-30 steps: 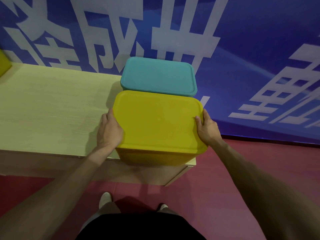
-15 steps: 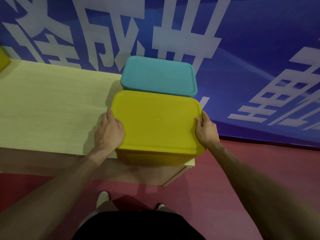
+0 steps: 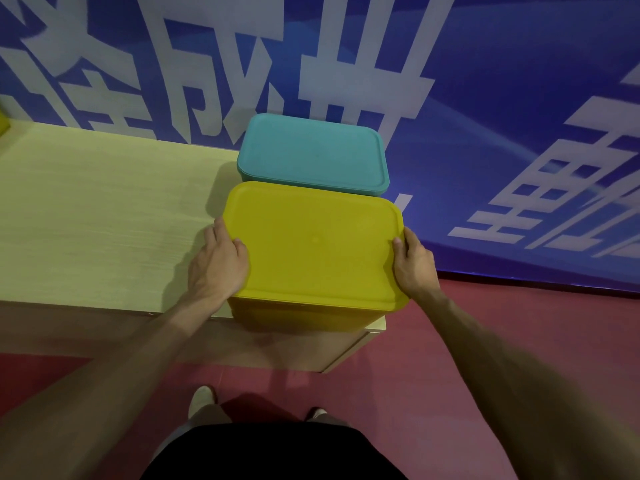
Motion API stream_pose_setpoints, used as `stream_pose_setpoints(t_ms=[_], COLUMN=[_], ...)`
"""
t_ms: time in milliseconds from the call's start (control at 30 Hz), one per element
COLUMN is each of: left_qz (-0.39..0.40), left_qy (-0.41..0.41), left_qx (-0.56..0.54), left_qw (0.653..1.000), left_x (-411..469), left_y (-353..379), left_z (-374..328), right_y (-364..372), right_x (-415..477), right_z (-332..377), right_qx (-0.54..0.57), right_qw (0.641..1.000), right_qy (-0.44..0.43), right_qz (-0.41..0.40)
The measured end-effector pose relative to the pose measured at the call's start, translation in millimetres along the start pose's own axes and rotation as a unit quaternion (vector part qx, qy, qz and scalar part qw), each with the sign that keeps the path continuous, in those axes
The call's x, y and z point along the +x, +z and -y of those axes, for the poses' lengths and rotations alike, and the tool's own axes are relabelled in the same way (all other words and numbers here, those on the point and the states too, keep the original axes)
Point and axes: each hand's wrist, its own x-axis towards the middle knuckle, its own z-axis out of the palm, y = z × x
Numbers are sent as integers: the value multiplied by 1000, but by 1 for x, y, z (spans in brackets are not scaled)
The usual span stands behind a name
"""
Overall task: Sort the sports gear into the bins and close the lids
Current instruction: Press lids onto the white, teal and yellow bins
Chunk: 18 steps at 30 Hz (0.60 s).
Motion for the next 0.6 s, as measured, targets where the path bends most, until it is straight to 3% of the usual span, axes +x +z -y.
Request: stream_pose_setpoints(t_ms=[333,600], left_qz=[13,69], left_qy=[-3,-28], left_qx=[-7,-50], left_qw=[1000,996], left_x=[6,23], left_y=[-2,-19], left_z=[-1,1], right_y=[0,1], right_x=[8,12], right_z=[-4,8], right_qx=[-40,-28], right_qw=[999,999], right_qy=[-25,26], right_qz=[-11,-9])
